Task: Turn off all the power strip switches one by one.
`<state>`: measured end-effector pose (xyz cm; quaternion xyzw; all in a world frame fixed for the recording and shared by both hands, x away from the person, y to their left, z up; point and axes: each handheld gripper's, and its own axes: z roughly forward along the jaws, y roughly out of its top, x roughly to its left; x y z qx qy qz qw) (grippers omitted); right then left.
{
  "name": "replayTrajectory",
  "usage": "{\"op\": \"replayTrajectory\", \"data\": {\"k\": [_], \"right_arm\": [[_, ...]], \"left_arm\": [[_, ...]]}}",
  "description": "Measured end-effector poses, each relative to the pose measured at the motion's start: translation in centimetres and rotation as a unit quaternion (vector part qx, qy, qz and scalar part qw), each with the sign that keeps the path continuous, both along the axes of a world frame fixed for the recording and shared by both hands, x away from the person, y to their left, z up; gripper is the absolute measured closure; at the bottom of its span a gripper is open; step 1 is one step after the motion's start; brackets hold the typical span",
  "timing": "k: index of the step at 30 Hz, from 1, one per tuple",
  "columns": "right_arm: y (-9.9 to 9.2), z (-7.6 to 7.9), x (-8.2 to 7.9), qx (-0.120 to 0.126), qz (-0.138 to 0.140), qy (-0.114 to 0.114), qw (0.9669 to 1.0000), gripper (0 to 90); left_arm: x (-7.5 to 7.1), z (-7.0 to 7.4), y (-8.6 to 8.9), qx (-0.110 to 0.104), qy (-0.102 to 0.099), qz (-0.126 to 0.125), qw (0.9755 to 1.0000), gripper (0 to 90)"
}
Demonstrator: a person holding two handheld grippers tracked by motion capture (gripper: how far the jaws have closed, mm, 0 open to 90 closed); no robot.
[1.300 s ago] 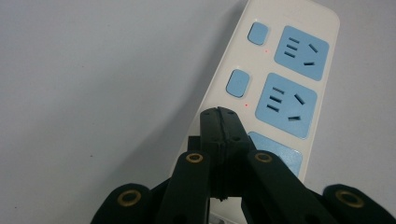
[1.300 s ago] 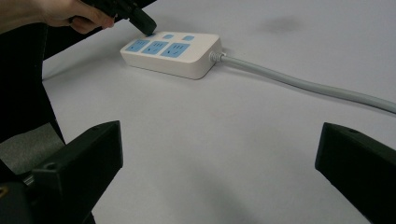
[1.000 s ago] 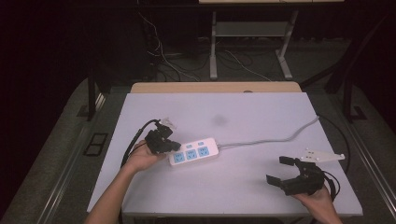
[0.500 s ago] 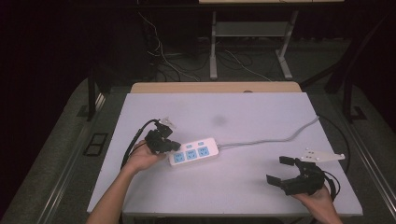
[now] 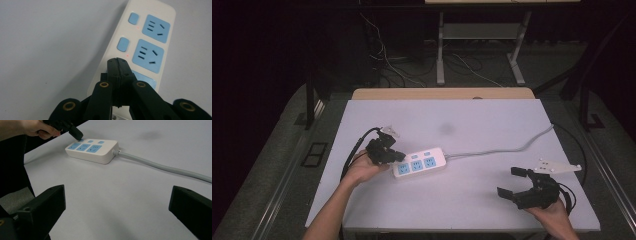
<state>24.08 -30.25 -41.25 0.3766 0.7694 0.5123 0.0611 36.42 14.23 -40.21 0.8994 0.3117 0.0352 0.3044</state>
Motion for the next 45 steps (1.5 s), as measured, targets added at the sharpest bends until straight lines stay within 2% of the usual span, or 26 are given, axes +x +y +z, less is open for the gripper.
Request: {"op": "replayTrajectory", "data": {"k": [14,21,35,45], "right_arm": [[0.0,0.0,0.0,0.000,-0.001,0.000,1.0000,0.7],[0.0,0.0,-0.1,0.000,-0.001,-0.001,1.0000,0.7],[0.0,0.0,-0.1,0.000,0.000,0.003,1.0000,0.7],[-0.1,0.0,-0.1,0.001,-0.001,0.002,1.0000,0.7]], "left_arm": [[-0.5,1.2,-0.3,0.001,-0.024,-0.007,0.9997,89.3],[-0.5,2.4,-1.3,0.009,-0.041,-0.024,0.9988,89.3],[0.0,3.2,-3.0,0.017,-0.051,-0.042,0.9977,89.3],[0.5,3.3,-3.5,0.015,-0.052,-0.040,0.9977,89.1]]}}
